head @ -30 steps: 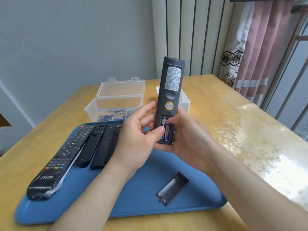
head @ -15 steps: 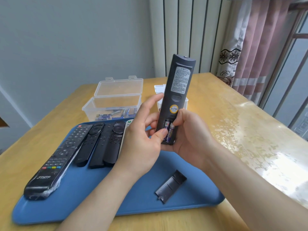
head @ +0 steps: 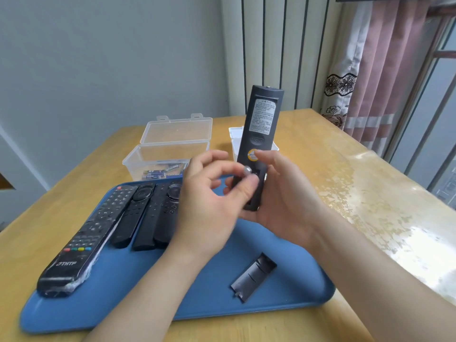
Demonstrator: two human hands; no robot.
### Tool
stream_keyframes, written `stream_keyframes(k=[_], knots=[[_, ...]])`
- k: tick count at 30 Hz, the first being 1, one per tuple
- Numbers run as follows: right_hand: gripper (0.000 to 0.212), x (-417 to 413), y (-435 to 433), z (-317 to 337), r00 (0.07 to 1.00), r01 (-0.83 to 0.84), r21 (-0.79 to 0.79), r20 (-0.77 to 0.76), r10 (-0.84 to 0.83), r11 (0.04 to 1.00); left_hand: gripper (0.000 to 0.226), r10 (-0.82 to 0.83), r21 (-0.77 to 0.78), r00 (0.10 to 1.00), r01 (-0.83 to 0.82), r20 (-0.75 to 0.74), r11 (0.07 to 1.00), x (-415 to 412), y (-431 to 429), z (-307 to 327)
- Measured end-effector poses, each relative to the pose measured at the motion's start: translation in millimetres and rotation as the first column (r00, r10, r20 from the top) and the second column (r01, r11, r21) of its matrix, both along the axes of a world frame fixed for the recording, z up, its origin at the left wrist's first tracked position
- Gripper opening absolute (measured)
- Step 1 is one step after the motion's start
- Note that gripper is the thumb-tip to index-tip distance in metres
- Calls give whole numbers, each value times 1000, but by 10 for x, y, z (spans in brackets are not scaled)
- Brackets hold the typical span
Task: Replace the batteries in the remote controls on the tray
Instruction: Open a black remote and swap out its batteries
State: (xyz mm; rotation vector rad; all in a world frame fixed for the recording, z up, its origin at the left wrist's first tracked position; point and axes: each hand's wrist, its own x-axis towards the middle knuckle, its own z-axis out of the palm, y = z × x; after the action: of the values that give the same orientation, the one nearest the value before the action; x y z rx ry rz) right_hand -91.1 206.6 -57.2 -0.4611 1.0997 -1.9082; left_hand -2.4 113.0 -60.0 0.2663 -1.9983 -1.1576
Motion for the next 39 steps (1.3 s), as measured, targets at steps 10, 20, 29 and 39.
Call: stream_keyframes(k=[10, 20, 29, 39], knots=[[35, -34, 17, 26, 985, 157, 91, -81, -150, 983, 33, -377, 697, 926, 249, 33, 673, 70, -198, 168], [31, -38, 53, -3, 941, 209, 116, -294, -168, 971, 12, 42, -372, 959, 68, 279, 926, 56, -111, -46], [34, 0, 75, 0, 868, 232, 107, -472, -156, 967, 27, 112, -556, 980, -2, 165, 831, 82, -134, 26], [35, 75, 54, -7, 791, 285, 107, -588, -171, 953, 43, -46, -484, 983, 129, 180, 866, 131, -104, 89]])
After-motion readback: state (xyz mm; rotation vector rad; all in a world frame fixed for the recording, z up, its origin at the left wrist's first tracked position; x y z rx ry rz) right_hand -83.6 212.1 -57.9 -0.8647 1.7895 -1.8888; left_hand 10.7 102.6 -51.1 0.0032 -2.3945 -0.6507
